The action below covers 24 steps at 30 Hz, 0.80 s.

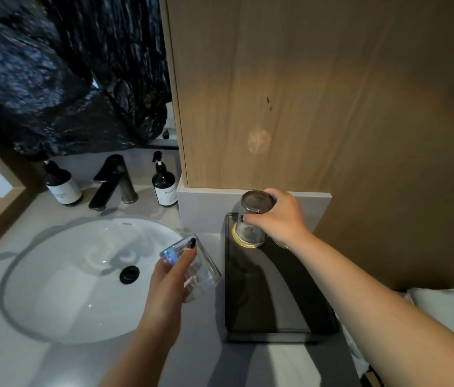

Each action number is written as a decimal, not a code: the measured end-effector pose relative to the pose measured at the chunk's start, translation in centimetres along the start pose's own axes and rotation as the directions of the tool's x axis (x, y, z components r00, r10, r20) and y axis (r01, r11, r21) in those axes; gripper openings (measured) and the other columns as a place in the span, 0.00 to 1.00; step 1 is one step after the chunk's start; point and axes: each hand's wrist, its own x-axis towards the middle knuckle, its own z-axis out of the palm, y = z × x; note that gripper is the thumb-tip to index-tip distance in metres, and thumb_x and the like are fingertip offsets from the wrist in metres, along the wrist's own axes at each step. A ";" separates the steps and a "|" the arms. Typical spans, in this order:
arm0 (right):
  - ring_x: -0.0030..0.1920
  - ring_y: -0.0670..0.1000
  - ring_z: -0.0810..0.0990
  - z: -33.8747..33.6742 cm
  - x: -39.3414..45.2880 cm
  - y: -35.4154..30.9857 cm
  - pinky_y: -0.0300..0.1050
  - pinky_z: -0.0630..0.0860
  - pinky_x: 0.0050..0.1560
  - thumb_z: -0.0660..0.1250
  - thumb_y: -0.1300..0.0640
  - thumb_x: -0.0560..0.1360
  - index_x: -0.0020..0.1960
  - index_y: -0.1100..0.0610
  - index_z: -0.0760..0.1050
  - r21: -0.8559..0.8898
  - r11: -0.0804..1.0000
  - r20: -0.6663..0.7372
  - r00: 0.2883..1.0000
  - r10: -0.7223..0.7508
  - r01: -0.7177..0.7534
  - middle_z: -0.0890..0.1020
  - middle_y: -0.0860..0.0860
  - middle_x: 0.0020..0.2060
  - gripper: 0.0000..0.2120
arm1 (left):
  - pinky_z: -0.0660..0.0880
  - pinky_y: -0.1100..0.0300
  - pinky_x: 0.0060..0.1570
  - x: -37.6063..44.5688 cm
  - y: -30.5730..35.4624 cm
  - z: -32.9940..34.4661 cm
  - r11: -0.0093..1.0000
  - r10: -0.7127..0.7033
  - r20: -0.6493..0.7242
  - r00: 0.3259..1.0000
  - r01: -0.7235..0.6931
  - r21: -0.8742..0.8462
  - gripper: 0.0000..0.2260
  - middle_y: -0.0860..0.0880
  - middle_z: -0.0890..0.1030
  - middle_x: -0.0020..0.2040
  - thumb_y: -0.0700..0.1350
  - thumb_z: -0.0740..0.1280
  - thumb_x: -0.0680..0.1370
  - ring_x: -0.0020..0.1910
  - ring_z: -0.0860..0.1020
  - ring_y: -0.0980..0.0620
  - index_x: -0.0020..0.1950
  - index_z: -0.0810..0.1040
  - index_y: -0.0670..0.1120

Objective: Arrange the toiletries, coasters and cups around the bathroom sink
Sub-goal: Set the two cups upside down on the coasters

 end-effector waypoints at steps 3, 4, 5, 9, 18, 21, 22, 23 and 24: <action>0.48 0.51 0.79 0.3 0.4 0.4 0.50 0.79 0.49 0.73 0.43 0.49 0.47 0.50 0.79 -0.017 1.000 0.017 1.000 0.000 0.001 0.82 0.49 0.45 0.27 | 0.75 0.54 0.44 0.2 0.2 -0.1 1.000 0.002 -0.022 1.000 -0.002 -0.016 0.22 0.45 0.83 0.54 0.54 0.69 0.69 0.55 0.81 0.46 0.61 0.77 0.47; 0.49 0.51 0.79 0.4 0.5 0.6 0.50 0.79 0.50 0.73 0.42 0.49 0.49 0.50 0.79 -0.023 1.000 0.016 1.000 -0.004 0.004 0.81 0.49 0.46 0.29 | 0.76 0.53 0.44 0.3 0.2 -0.2 1.000 0.001 -0.027 1.000 -0.002 -0.017 0.24 0.46 0.83 0.54 0.55 0.69 0.67 0.55 0.81 0.46 0.60 0.77 0.48; 0.50 0.51 0.79 0.4 0.6 0.8 0.50 0.78 0.51 0.74 0.43 0.50 0.51 0.50 0.79 -0.030 1.000 0.015 1.000 -0.006 0.006 0.81 0.49 0.48 0.30 | 0.76 0.53 0.44 0.3 0.2 -0.2 1.000 0.000 -0.027 1.000 0.000 -0.016 0.23 0.46 0.83 0.54 0.55 0.70 0.67 0.55 0.81 0.47 0.60 0.77 0.48; 0.52 0.51 0.77 0.6 0.8 1.4 0.48 0.77 0.53 0.79 0.49 0.55 0.55 0.51 0.78 -0.052 0.999 0.007 1.000 -0.016 0.016 0.80 0.49 0.51 0.29 | 0.75 0.54 0.43 0.6 0.1 -0.3 1.000 -0.002 -0.024 1.000 0.001 -0.022 0.17 0.46 0.83 0.55 0.51 0.68 0.74 0.55 0.81 0.47 0.61 0.76 0.48; 0.49 0.51 0.78 1.4 1.0 2.1 0.40 0.72 0.44 0.79 0.49 0.56 0.50 0.51 0.79 -0.064 0.997 -0.003 0.999 -0.032 0.032 0.82 0.48 0.47 0.24 | 0.76 0.53 0.45 0.9 0.0 -0.3 1.000 -0.016 -0.037 0.999 0.016 -0.007 0.15 0.46 0.83 0.54 0.51 0.68 0.75 0.55 0.81 0.47 0.61 0.77 0.48; 0.49 0.50 0.77 1.4 0.8 2.1 0.38 0.68 0.43 0.80 0.51 0.57 0.51 0.52 0.79 -0.067 0.996 -0.011 0.998 -0.055 0.055 0.81 0.48 0.48 0.24 | 0.77 0.54 0.45 0.9 0.1 -0.4 1.000 -0.016 -0.029 0.999 0.015 -0.008 0.16 0.46 0.83 0.54 0.51 0.68 0.75 0.55 0.81 0.47 0.61 0.77 0.48; 0.49 0.50 0.77 1.4 0.8 2.1 0.38 0.67 0.44 0.80 0.51 0.57 0.52 0.52 0.79 -0.070 0.996 -0.011 0.998 -0.058 0.058 0.80 0.48 0.48 0.24 | 0.77 0.54 0.45 0.9 0.1 -0.4 1.000 -0.016 -0.030 0.999 0.016 -0.007 0.16 0.46 0.84 0.53 0.51 0.68 0.75 0.54 0.82 0.47 0.61 0.77 0.48; 0.49 0.50 0.76 1.4 0.8 2.1 0.38 0.67 0.44 0.80 0.51 0.58 0.53 0.52 0.79 -0.072 0.996 -0.011 0.998 -0.062 0.061 0.80 0.48 0.48 0.25 | 0.77 0.54 0.44 0.9 0.0 -0.4 1.000 -0.017 -0.032 0.999 0.016 -0.007 0.16 0.46 0.84 0.53 0.51 0.68 0.75 0.54 0.82 0.48 0.61 0.77 0.48; 0.50 0.50 0.76 1.4 0.8 2.1 0.38 0.67 0.44 0.80 0.51 0.58 0.53 0.53 0.79 -0.071 0.995 -0.011 0.998 -0.064 0.063 0.80 0.48 0.49 0.25 | 0.77 0.54 0.44 0.9 0.0 -0.4 1.000 -0.018 -0.035 0.999 0.018 -0.007 0.15 0.46 0.84 0.53 0.51 0.68 0.75 0.53 0.82 0.48 0.61 0.77 0.48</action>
